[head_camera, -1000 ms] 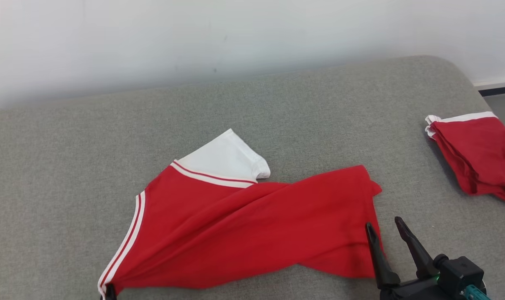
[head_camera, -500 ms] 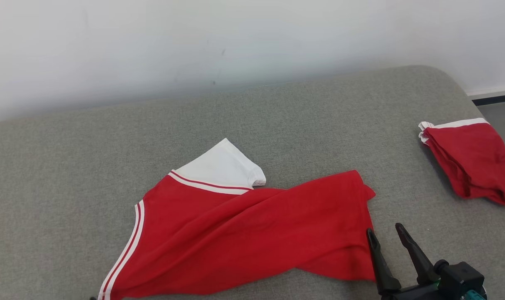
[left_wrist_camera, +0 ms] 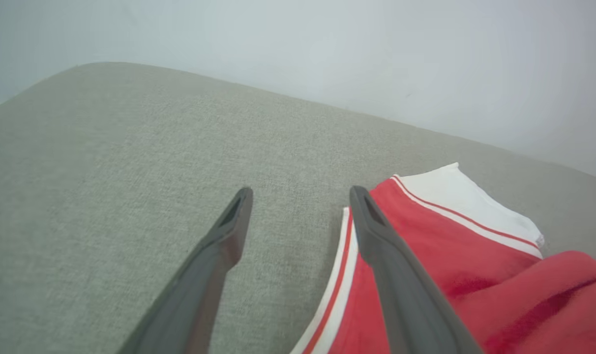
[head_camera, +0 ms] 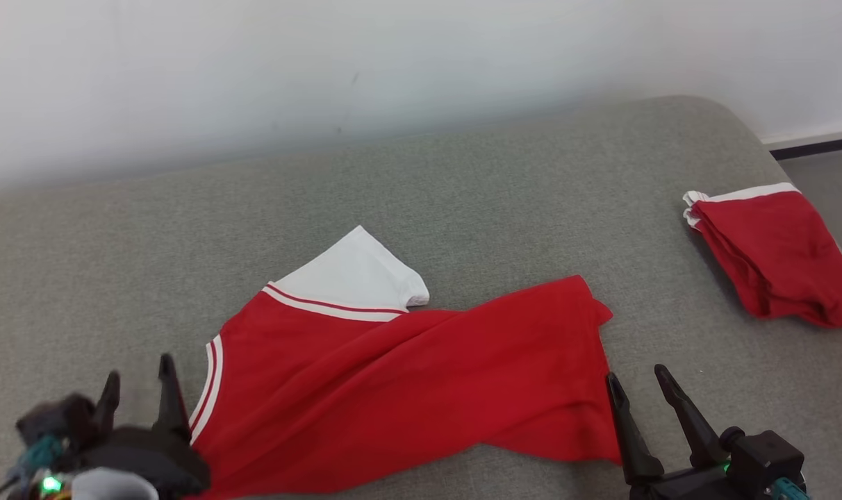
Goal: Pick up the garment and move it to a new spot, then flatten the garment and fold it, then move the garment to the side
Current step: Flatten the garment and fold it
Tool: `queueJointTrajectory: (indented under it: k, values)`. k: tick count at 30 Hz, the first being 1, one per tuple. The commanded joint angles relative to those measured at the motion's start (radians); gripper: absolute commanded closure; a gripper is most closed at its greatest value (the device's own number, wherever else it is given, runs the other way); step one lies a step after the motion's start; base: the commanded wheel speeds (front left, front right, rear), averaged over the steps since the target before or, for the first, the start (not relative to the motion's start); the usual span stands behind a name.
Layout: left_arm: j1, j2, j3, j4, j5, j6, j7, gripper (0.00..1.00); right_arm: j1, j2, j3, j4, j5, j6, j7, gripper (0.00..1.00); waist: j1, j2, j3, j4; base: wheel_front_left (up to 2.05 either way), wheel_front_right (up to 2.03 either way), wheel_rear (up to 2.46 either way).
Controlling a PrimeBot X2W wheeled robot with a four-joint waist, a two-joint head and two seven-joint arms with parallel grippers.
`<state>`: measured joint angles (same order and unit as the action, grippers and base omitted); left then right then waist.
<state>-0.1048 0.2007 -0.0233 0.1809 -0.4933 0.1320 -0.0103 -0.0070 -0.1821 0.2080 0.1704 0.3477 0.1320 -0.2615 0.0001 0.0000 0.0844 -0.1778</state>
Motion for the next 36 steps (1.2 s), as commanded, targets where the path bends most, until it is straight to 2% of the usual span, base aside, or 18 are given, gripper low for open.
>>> queueJointTrajectory:
  k: [1, 9, 16, 21, 28, 29, 30, 31, 34, 36]
  values:
    - [-0.039, 0.007, -0.013, 0.016, 0.007, -0.004, 0.022, 0.00, -0.009, 0.002, 0.001, -0.003, 0.000, -0.002, -0.005, 0.00, -0.0001, 0.0000, 0.010, -0.016, 0.00, 0.00, 0.00]
    - [-0.236, 0.025, -0.083, 0.172, 0.038, -0.026, 0.121, 0.00, -0.032, 0.012, 0.002, -0.009, -0.003, -0.002, -0.005, 0.00, -0.0001, 0.0000, 0.059, -0.087, 0.00, 0.00, 0.00]
    - [-0.353, 0.067, -0.123, 0.308, 0.060, -0.053, 0.198, 0.00, -0.045, 0.022, -0.009, -0.018, -0.010, -0.002, -0.005, 0.00, -0.0001, 0.0000, 0.113, -0.150, 0.00, 0.00, 0.00]
    - [-0.410, 0.104, -0.146, 0.374, 0.083, -0.054, 0.267, 0.00, -0.051, 0.030, -0.013, -0.025, -0.012, -0.002, -0.005, 0.00, -0.0001, 0.0000, 0.142, -0.178, 0.00, 0.00, 0.00]
    - [-0.422, 0.120, -0.163, 0.392, 0.083, -0.051, 0.340, 0.00, -0.049, 0.035, -0.018, -0.033, -0.014, -0.002, -0.005, 0.00, -0.0001, 0.0000, 0.157, -0.188, 0.00, 0.00, 0.00]
    - [-0.419, 0.120, -0.165, 0.392, 0.078, -0.050, 0.354, 0.20, -0.049, 0.036, -0.019, -0.033, -0.015, -0.002, -0.005, 0.00, -0.0001, 0.0000, 0.158, -0.188, 0.00, 0.00, 0.00]
    - [-0.413, 0.128, -0.169, 0.393, 0.075, -0.055, 0.375, 0.95, -0.050, 0.039, -0.023, -0.034, -0.017, -0.002, -0.005, 0.00, -0.0001, 0.0000, 0.159, -0.186, 0.00, 0.00, 0.00]
    - [-0.408, 0.127, -0.172, 0.393, 0.070, -0.058, 0.388, 1.00, -0.050, 0.040, -0.025, -0.034, -0.019, -0.002, -0.005, 0.00, -0.0001, 0.0000, 0.159, -0.183, 0.00, 0.00, 0.00]
    - [-0.393, 0.129, -0.176, 0.388, 0.066, -0.061, 0.402, 1.00, -0.050, 0.043, -0.028, -0.033, -0.022, -0.002, -0.005, 0.00, -0.0001, 0.0000, 0.157, -0.173, 0.00, 0.00, 0.00]
    - [-0.388, 0.126, -0.176, 0.379, 0.069, -0.047, 0.390, 1.00, -0.050, 0.044, -0.027, -0.033, -0.023, -0.002, -0.005, 0.00, -0.0001, 0.0000, 0.153, -0.164, 0.00, 0.00, 0.00]
